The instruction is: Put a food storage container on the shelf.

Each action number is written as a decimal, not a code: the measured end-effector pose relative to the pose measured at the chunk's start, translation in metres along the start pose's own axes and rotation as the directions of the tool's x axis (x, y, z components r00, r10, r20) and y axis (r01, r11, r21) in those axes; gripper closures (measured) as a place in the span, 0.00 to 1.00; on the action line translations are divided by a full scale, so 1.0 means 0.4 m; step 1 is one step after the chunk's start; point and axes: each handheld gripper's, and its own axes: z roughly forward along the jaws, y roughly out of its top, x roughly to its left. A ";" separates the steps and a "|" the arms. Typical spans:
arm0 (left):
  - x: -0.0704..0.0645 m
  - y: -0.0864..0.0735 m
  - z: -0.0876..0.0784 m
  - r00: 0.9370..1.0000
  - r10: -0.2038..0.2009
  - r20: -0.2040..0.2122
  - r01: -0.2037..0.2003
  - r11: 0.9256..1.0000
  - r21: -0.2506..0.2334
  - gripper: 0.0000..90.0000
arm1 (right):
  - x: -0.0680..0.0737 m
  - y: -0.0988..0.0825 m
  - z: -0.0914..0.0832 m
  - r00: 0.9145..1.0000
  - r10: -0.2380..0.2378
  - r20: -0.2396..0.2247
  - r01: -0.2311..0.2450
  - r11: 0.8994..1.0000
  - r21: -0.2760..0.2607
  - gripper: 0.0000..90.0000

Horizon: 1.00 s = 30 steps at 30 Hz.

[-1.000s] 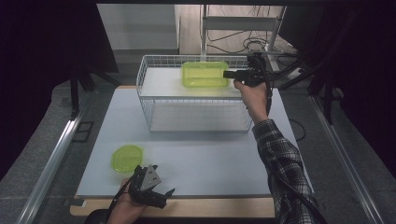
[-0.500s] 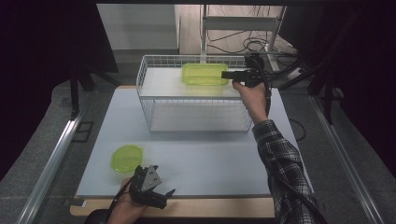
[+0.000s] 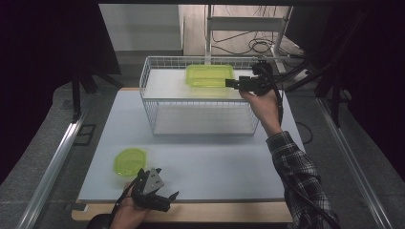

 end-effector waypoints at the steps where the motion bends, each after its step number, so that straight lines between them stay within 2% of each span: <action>1: 0.000 0.000 0.000 1.000 0.000 0.000 0.000 1.000 0.000 0.04 | 0.000 0.000 0.000 1.000 0.000 0.000 0.000 1.000 0.000 0.34; 4: 0.002 -0.001 0.002 1.000 -0.010 0.008 0.010 1.000 -0.008 0.04 | 0.007 -0.009 -0.012 1.000 -0.026 -0.001 0.026 1.000 -0.001 0.31; 9: 0.003 -0.002 0.004 1.000 0.000 0.020 0.001 1.000 -0.018 0.04 | 0.028 -0.031 -0.028 0.997 -0.083 0.000 0.083 0.997 0.005 0.25; 10: 0.004 -0.002 0.004 1.000 0.003 0.022 -0.002 1.000 -0.023 0.04 | 0.037 -0.040 -0.033 0.994 -0.108 -0.001 0.108 0.994 0.006 0.23; 12: 0.006 -0.003 0.005 1.000 0.002 0.025 -0.002 1.000 -0.027 0.05 | 0.041 -0.044 -0.035 0.993 -0.114 0.000 0.114 0.993 0.009 0.22; 13: 0.008 -0.002 0.006 1.000 -0.006 0.027 0.007 1.000 -0.030 0.05 | 0.053 -0.056 -0.039 0.989 -0.147 0.003 0.147 0.989 0.013 0.20; 14: 0.008 -0.002 0.005 1.000 -0.009 0.027 0.009 0.999 -0.032 0.05 | 0.057 -0.061 -0.041 0.988 -0.157 0.005 0.157 0.988 0.013 0.19; 18: 0.009 -0.002 0.003 0.999 -0.016 0.031 0.017 0.999 -0.033 0.05 | 0.075 -0.083 -0.050 0.983 -0.185 -0.007 0.185 0.983 0.013 0.17; 21: 0.011 -0.001 0.004 0.998 -0.048 0.042 0.049 0.999 -0.021 0.05 | 0.086 -0.096 -0.056 0.979 -0.202 -0.012 0.202 0.979 0.012 0.15; 25: 0.014 0.000 0.002 0.997 -0.069 0.046 0.070 0.997 -0.015 0.05 | 0.100 -0.116 -0.064 0.973 -0.230 -0.024 0.230 0.973 0.013 0.13; 30: 0.013 0.003 -0.001 0.997 -0.072 0.041 0.072 0.997 -0.006 0.05 | 0.111 -0.155 -0.079 0.967 -0.253 -0.041 0.254 0.967 0.014 0.10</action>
